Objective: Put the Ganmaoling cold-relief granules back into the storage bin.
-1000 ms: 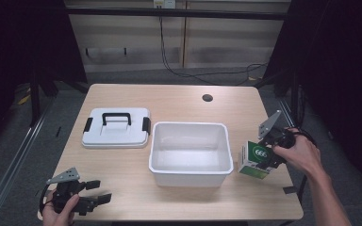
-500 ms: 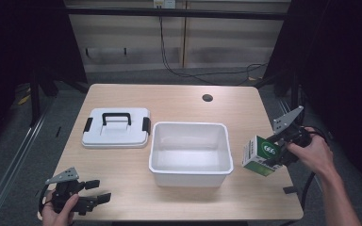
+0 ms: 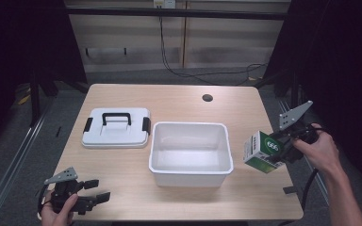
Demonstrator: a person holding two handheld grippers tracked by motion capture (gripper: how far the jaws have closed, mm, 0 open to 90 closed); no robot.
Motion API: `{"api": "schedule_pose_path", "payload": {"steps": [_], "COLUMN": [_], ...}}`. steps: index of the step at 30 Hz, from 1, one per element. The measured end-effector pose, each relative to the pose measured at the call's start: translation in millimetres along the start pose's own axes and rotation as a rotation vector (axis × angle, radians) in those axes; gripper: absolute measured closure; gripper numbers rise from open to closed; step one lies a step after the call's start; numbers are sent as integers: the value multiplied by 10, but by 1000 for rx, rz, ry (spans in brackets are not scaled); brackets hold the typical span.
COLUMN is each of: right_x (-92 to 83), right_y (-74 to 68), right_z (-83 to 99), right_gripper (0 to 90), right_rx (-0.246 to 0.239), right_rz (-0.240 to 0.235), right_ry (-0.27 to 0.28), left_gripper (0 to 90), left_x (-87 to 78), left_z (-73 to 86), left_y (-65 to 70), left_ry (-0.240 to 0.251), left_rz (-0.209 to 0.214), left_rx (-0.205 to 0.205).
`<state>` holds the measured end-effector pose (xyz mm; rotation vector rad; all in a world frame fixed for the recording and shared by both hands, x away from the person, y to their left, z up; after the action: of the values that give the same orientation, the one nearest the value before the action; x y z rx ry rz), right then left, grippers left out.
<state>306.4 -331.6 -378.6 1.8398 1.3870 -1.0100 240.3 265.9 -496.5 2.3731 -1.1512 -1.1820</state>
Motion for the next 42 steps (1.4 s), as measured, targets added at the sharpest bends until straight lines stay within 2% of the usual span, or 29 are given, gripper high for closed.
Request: {"api": "schedule_pose_path", "payload": {"steps": [7, 18, 26, 36, 42], "right_x": [-110, -328, -374, -314, -311], "right_y": [-17, -32, 5, 33, 2], "right_z": [4, -167, -414, -727, -911], "right_gripper": [153, 156, 156, 156, 156], "right_rx": [14, -4, -15, -69, -108], "right_rz": [20, 66, 76, 65, 59], "right_ry": [29, 54, 83, 106, 115], "left_gripper": [171, 170, 170, 171, 171], "left_x": [5, 12, 9, 5, 1], "left_z": [0, 1, 1, -2, -3], "left_y": [-2, 3, 2, -1, 5], "left_ry": [-3, -7, -5, -5, 0], "left_rz": [-3, -1, -2, -2, 3], "left_rx": [1, 4, 2, 6, 4]}}
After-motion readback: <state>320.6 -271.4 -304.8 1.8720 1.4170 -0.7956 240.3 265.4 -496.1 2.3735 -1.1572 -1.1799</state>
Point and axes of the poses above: each handheld gripper's, and its own axes: x roughly forward along the jaws, z roughly out of its underside, y roughly to its right, the point moved 4 cm from there along x, roughly forward along the jaws, and after that the axes turned 11 degrees about -x, right-handed, at the moved point
